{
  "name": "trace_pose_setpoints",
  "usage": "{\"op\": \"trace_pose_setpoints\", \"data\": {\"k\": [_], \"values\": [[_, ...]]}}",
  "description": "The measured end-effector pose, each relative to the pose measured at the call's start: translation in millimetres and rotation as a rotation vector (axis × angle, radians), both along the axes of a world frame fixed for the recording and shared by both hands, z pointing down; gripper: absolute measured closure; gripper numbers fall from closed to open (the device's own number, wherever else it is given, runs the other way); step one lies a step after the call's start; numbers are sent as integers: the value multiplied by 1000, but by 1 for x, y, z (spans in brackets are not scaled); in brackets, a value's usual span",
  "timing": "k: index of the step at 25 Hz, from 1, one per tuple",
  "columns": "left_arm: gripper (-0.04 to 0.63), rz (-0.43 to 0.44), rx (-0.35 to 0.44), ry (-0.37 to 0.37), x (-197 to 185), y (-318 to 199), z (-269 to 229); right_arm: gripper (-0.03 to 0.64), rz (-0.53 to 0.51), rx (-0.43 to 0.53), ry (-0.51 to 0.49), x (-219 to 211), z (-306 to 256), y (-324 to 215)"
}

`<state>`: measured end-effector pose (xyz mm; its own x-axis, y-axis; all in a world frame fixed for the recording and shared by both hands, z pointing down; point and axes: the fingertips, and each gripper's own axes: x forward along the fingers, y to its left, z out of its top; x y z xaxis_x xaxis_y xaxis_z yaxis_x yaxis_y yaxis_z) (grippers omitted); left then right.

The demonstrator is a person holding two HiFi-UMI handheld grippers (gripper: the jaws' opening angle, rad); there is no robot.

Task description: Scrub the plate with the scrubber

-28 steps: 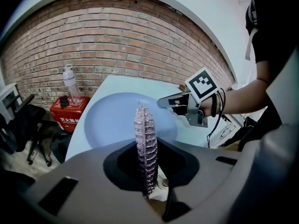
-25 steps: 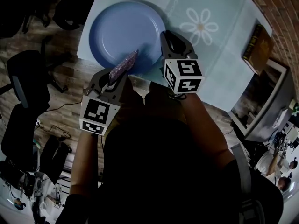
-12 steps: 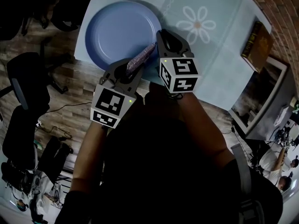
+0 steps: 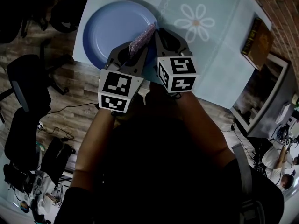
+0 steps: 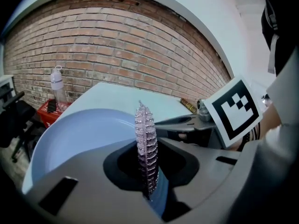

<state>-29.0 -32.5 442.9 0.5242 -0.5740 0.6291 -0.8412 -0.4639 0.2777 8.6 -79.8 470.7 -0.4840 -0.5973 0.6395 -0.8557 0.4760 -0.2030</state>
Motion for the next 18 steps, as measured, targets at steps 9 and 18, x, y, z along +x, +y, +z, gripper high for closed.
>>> {"op": "trace_pose_setpoints", "data": {"k": [9,18], "values": [[517,33,43,-106,-6,-36,6,555,4,-4,10,2,2,-1],[517,-12,64,-163,-42,-73,9,555,3,8,26,-2,-2,-1]]}}
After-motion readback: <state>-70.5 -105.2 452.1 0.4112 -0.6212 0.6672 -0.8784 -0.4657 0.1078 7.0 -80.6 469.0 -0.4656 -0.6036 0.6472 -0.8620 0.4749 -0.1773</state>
